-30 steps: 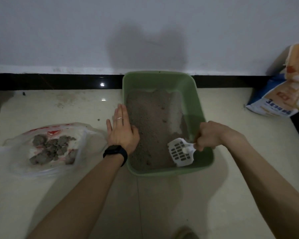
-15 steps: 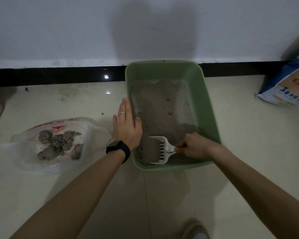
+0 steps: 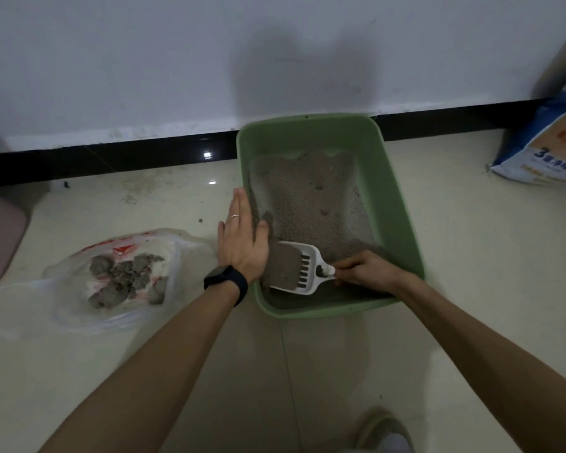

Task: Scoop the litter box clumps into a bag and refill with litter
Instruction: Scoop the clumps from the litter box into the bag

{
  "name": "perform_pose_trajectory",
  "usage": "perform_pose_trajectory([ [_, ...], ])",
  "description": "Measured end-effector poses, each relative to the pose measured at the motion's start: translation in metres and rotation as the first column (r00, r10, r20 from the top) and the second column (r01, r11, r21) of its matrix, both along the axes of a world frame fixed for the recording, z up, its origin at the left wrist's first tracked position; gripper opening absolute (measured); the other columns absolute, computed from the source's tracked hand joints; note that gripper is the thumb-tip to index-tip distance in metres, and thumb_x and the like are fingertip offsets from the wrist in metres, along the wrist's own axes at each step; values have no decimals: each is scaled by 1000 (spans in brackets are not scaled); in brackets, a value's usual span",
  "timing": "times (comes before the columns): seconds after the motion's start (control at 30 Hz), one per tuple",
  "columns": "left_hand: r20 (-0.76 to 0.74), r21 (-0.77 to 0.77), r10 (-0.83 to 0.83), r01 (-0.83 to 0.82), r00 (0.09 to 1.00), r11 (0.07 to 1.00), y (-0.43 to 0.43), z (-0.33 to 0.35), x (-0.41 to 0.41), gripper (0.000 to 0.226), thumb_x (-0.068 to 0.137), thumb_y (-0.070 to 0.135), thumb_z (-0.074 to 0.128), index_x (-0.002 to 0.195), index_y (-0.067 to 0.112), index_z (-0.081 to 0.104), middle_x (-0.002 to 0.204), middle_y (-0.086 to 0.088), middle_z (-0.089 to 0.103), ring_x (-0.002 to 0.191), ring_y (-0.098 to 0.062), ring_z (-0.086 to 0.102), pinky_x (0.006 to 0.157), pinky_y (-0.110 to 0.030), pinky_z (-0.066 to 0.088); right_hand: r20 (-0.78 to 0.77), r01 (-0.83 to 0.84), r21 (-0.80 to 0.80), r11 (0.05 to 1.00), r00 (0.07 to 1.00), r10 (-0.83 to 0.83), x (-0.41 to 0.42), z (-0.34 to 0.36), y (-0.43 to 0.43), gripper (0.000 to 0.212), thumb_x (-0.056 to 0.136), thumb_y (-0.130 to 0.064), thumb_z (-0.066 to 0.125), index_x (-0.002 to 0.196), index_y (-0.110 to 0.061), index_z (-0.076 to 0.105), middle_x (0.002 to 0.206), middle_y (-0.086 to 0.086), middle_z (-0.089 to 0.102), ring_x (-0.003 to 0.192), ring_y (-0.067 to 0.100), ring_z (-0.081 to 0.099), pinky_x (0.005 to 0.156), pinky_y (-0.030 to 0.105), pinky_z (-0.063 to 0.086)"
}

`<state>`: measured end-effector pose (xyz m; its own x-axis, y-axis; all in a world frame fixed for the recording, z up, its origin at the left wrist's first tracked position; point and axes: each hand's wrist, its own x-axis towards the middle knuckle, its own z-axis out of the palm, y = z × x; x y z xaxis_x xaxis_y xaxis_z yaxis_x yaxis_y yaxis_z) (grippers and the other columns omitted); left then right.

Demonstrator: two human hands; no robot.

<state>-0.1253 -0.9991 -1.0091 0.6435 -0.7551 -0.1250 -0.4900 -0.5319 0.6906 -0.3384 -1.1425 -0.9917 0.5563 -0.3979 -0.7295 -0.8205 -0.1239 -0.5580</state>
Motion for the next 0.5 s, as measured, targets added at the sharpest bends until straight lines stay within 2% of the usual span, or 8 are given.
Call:
perform_pose_trajectory([
  [0.13, 11, 64, -49, 49, 999, 997, 5, 7, 8, 64, 104, 31, 30, 154, 25, -9, 163, 4, 0, 149, -14, 10, 121, -44, 3, -17, -4, -14, 1000, 1000, 3, 1, 0, -1, 26, 91, -33, 65, 67, -37, 75, 77, -13, 70, 77, 9, 58, 71, 24, 43],
  [0.23, 41, 101, -95, 91, 995, 991, 13, 10, 12, 60, 104, 34, 23, 156, 23, -4, 163, 3, 4, 149, -12, 8, 121, -45, 6, -8, 19, 0, 1000, 1000, -19, 2, 0, 2, 19, 92, -32, 63, 79, -35, 78, 93, -5, 73, 85, 10, 61, 80, 26, 43],
  [0.33, 49, 84, -95, 90, 994, 992, 16, 12, 12, 63, 98, 39, 18, 157, 21, 4, 163, 1, 11, 148, -13, 12, 121, -45, 13, 61, 84, 32, 996, 994, -86, 2, 3, 5, 16, 92, -32, 64, 102, -35, 76, 102, -13, 74, 96, 1, 63, 95, 24, 44],
  [0.4, 54, 81, -89, 85, 995, 993, 18, 13, 11, 63, 97, 38, 18, 157, 20, 6, 162, -1, 14, 148, -15, 15, 120, -44, 16, 78, 88, 32, 996, 993, -90, 2, 5, 6, 15, 92, -35, 65, 102, -40, 75, 105, -17, 73, 102, 1, 63, 101, 27, 43],
  [0.5, 70, 110, -114, 106, 991, 988, 23, 13, 9, 61, 100, 34, 20, 157, 18, 4, 162, -3, 14, 148, -17, 15, 120, -44, 17, 116, 111, 23, 993, 987, -113, 2, 11, 8, 15, 91, -35, 65, 95, -45, 75, 96, -23, 72, 96, -1, 64, 97, 26, 44],
])
